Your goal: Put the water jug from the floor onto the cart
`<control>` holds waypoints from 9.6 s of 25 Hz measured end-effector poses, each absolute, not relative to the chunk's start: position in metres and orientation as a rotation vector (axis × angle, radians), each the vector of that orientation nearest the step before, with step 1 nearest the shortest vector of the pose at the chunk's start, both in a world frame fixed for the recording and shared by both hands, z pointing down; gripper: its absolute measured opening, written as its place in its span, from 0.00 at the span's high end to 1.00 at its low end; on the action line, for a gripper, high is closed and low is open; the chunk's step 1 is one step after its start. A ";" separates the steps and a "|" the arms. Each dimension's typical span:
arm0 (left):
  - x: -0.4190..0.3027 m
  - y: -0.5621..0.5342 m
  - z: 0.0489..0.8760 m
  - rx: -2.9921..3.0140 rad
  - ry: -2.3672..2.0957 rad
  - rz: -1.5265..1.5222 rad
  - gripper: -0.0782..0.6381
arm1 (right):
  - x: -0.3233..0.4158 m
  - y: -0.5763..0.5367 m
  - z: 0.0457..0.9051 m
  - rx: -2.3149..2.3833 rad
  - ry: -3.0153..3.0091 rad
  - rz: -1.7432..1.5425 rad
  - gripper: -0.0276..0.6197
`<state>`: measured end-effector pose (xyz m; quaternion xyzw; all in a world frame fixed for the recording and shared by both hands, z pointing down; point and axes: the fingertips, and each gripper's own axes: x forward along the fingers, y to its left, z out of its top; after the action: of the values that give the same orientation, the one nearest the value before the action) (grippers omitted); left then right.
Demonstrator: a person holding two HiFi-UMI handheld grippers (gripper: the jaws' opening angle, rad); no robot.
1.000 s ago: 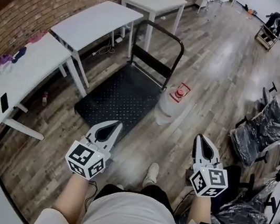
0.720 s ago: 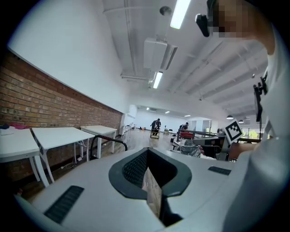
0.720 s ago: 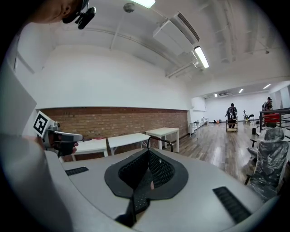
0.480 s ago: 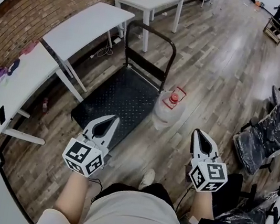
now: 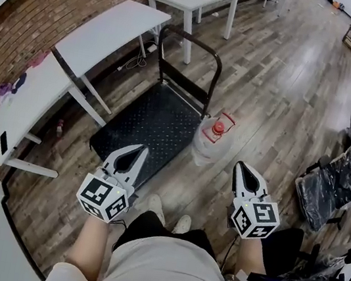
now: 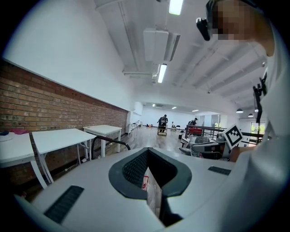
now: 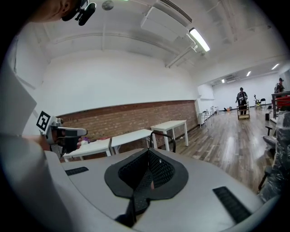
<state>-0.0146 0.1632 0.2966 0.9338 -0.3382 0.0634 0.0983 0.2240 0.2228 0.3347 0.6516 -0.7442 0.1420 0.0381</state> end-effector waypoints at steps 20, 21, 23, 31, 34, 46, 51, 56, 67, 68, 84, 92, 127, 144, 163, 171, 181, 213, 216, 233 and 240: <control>0.015 -0.012 0.327 2.741 -0.862 0.135 0.89 | 0.233 0.074 0.348 1.989 -2.190 0.408 0.95; 0.010 -0.026 0.329 2.735 -0.864 0.132 0.89 | 0.231 0.061 0.349 1.986 -2.182 0.406 0.95; -0.004 -0.057 0.333 2.718 -0.876 0.127 0.89 | 0.225 0.034 0.351 1.978 -2.164 0.395 0.95; -0.043 -0.149 0.363 2.688 -0.876 0.213 0.89 | 0.222 -0.052 0.367 2.029 -2.067 0.392 0.95; -0.040 -0.152 0.379 2.662 -0.853 0.236 0.89 | 0.235 -0.063 0.385 2.034 -2.016 0.448 0.95; 0.004 -0.163 0.465 2.505 -0.907 0.396 0.89 | 0.305 -0.097 0.509 1.920 -1.934 0.695 0.93; 0.026 -0.162 0.506 2.435 -0.962 0.465 0.89 | 0.324 -0.102 0.579 1.821 -1.934 0.765 0.88; 0.061 -0.165 0.539 2.411 -0.987 0.530 0.89 | 0.344 -0.114 0.640 1.718 -1.953 0.810 0.74; 0.066 -0.143 0.603 2.334 -1.035 0.653 0.89 | 0.347 -0.105 0.780 1.526 -1.850 0.800 0.48; 0.062 -0.141 0.607 2.319 -1.044 0.659 0.89 | 0.345 -0.103 0.791 1.504 -1.840 0.790 0.47; 0.026 -0.115 0.629 2.231 -1.111 0.708 0.89 | 0.333 -0.081 0.860 1.450 -1.732 0.781 0.45; 0.024 -0.109 0.623 2.232 -1.106 0.690 0.89 | 0.337 -0.077 0.860 1.484 -1.701 0.773 0.47; -0.184 -0.166 0.464 2.272 -1.406 0.274 0.89 | 0.138 -0.191 0.499 1.299 -2.019 0.463 0.48; -0.203 -0.200 0.445 1.912 -1.823 0.208 0.89 | -0.005 -0.350 0.555 0.684 -2.269 0.294 0.48; -0.231 -0.140 0.486 1.577 -2.008 0.248 0.89 | -0.060 -0.499 0.682 0.662 -2.184 0.248 0.48; -0.218 -0.124 0.502 1.553 -2.017 0.252 0.89 | -0.047 -0.513 0.710 0.710 -2.175 0.283 0.48; -0.225 -0.127 0.500 1.536 -1.993 0.254 0.89 | -0.048 -0.519 0.711 0.726 -2.175 0.325 0.47; -0.166 -0.168 0.376 2.530 -1.427 0.212 0.89 | 0.093 -0.212 0.297 1.692 -2.598 0.149 0.92; -0.152 -0.158 0.368 2.559 -1.387 0.200 0.89 | 0.116 -0.194 0.300 1.741 -2.562 0.256 0.95; -0.029 -0.018 0.330 2.661 -1.393 0.285 0.89 | 0.221 -0.034 0.259 1.706 -2.583 0.087 0.95; -0.013 0.014 0.302 2.704 -1.371 0.179 0.89 | 0.227 0.008 0.254 1.723 -2.563 0.075 0.95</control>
<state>-0.0131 0.0136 0.3021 0.8892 -0.4507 0.0588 0.0522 0.2271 0.0080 0.2535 0.5577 -0.8293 0.0243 0.0263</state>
